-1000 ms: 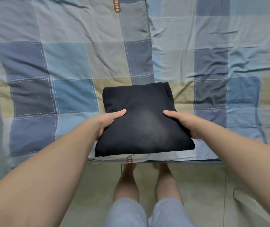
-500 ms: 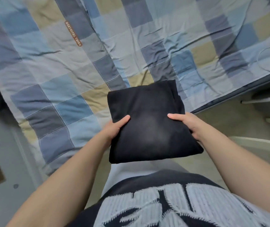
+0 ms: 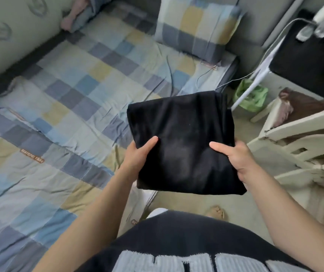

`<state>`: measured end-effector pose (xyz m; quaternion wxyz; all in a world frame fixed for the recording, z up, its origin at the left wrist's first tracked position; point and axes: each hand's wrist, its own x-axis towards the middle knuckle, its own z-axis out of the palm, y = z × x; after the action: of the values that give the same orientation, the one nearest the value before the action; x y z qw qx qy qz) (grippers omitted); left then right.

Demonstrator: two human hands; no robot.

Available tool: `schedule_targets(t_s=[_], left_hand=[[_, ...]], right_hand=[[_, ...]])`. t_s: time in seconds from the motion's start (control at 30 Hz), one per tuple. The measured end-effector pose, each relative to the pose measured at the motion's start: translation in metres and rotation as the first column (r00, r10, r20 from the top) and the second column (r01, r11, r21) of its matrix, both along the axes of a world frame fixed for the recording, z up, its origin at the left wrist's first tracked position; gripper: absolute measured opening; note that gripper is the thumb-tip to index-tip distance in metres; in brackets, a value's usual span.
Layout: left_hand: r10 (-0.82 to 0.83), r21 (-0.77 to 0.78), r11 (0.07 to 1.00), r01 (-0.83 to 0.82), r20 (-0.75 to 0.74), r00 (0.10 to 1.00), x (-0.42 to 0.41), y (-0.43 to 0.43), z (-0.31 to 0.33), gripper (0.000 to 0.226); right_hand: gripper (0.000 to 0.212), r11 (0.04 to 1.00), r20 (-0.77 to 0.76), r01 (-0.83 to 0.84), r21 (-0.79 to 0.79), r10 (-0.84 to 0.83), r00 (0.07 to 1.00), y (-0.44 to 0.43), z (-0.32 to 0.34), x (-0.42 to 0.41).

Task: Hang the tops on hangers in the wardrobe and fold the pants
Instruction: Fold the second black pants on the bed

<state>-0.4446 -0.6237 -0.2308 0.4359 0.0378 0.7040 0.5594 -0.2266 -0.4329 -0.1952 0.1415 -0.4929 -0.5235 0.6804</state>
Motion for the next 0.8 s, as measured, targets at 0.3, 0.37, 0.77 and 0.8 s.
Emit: schedule_targets(t_s=[0.3,0.37,0.77,0.8], left_hand=[[-0.21,0.156,0.955,0.251,-0.241,0.947,0.123,0.196,0.082,0.055],[-0.243,0.181,0.938,0.294,-0.259,0.935,0.157,0.237,0.094,0.06],[-0.515,0.239,0.734,0.636,-0.414,0.75,0.365,0.441,0.157,0.053],[-0.536,0.239,0.708,0.664,-0.43,0.727,0.382,0.456,0.16,0.05]], right_hand=[[0.047,0.962,-0.205,0.199,0.185,-0.16,0.966,0.131,0.068,0.172],[0.042,0.95,-0.235,0.236,0.206,-0.186,0.954,0.158,0.082,0.213],[0.036,0.759,-0.366,0.624,0.183,-0.537,0.76,0.243,0.123,0.44],[0.038,0.733,-0.373,0.659,0.17,-0.571,0.731,0.246,0.123,0.455]])
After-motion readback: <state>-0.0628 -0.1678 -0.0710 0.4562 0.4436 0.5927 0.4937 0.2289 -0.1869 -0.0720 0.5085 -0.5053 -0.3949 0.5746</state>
